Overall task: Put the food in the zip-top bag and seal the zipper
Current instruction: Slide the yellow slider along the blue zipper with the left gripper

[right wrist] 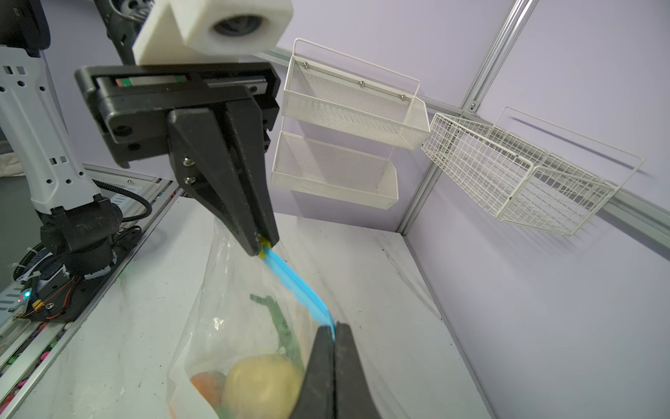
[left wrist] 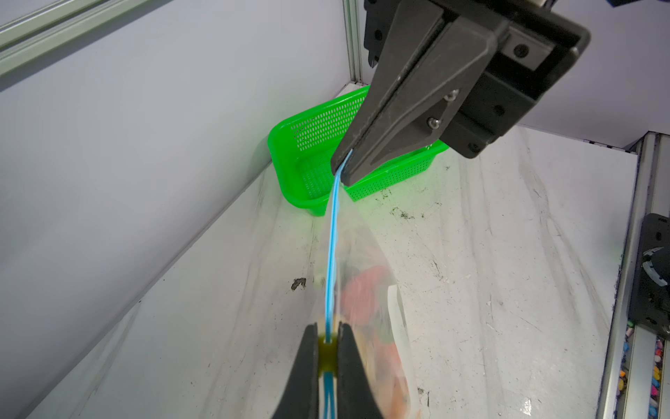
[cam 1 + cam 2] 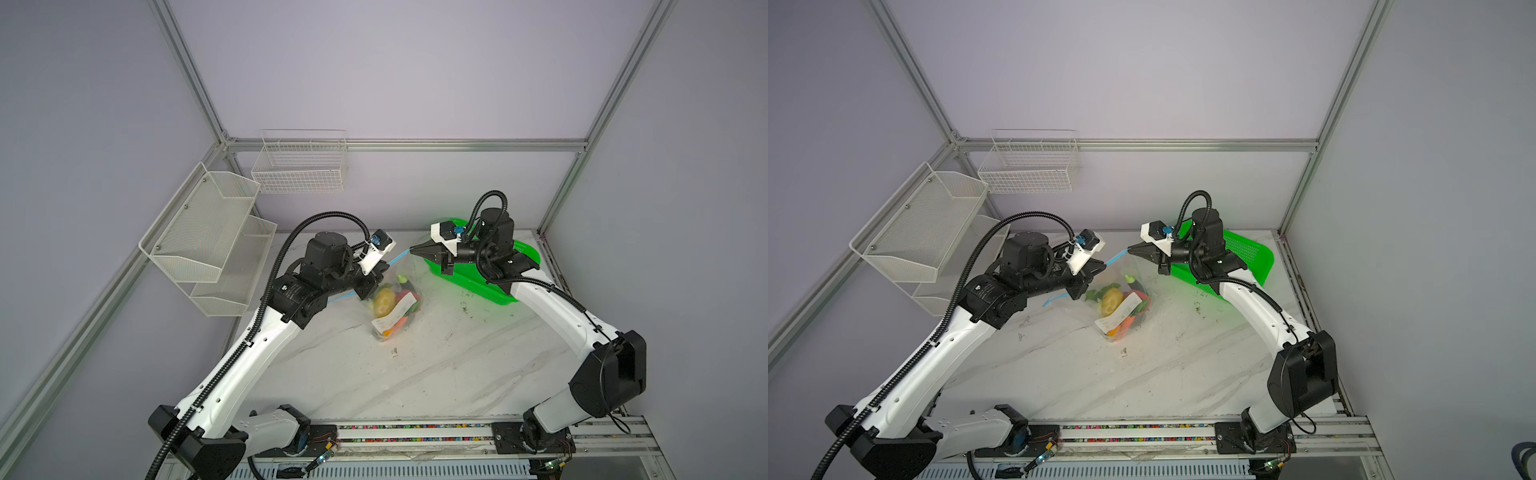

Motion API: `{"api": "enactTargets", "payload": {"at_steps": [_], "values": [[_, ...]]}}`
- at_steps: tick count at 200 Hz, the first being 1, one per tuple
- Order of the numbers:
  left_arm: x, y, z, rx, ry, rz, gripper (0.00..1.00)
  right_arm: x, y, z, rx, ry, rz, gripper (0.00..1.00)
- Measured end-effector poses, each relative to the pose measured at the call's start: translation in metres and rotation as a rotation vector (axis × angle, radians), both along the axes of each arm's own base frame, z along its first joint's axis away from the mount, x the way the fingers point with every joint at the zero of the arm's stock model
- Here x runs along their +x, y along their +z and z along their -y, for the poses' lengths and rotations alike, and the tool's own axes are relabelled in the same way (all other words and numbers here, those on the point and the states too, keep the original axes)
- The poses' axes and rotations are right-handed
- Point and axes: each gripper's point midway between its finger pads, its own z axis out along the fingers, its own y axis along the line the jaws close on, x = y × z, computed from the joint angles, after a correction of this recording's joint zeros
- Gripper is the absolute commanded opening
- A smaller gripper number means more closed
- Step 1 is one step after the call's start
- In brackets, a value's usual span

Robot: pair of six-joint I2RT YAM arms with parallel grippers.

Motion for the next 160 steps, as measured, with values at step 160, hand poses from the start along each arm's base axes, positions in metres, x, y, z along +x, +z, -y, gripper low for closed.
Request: {"api": "enactTargets", "payload": {"at_steps": [160], "values": [[-0.017, -0.009, -0.031, 0.051, 0.107, -0.026, 0.02, 0.008, 0.000, 0.004, -0.004, -0.037, 0.002, 0.00]]}}
